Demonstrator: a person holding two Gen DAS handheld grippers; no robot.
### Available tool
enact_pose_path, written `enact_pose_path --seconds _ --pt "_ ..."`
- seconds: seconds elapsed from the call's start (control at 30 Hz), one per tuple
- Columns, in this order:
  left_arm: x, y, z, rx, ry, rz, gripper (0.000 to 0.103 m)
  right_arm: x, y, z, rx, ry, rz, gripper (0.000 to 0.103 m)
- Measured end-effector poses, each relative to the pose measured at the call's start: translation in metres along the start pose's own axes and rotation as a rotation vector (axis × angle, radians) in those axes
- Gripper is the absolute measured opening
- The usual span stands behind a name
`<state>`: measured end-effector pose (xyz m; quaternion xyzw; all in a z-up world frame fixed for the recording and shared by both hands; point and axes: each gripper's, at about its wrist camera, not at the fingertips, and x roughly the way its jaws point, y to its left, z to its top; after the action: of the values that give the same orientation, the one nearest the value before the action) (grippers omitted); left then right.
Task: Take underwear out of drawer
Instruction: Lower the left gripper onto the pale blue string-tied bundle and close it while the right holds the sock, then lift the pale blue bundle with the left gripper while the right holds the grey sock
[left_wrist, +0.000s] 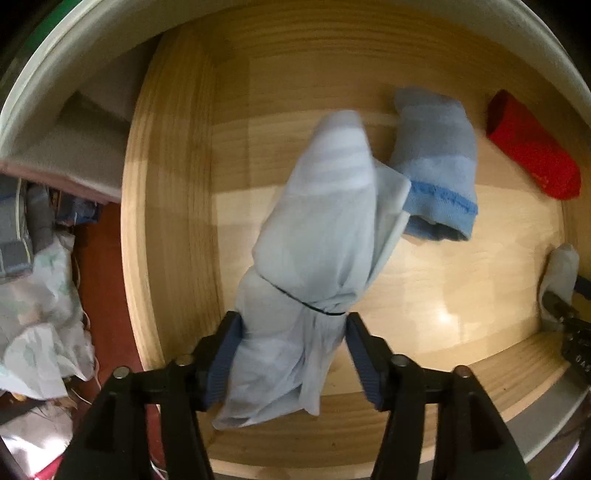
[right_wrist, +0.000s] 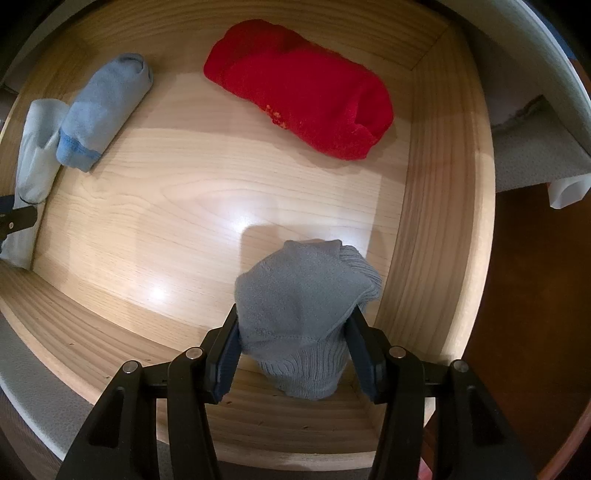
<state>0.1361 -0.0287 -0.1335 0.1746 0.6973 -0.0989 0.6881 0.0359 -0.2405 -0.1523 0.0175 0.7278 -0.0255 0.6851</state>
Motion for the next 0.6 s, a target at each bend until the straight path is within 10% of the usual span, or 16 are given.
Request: enact_pose_path --seconds 0.3,0.6 --pt "-0.006 0.013 0.007 0.013 -0.034 -0.069 0.062 -0.002 0.005 0.004 0.000 -0.003 0.003 0.050" --pt "0.014 -0.022 0.015 0.116 0.021 0.060 0.067 -0.002 0.009 0.006 -0.001 -0.004 0.002 0.051"
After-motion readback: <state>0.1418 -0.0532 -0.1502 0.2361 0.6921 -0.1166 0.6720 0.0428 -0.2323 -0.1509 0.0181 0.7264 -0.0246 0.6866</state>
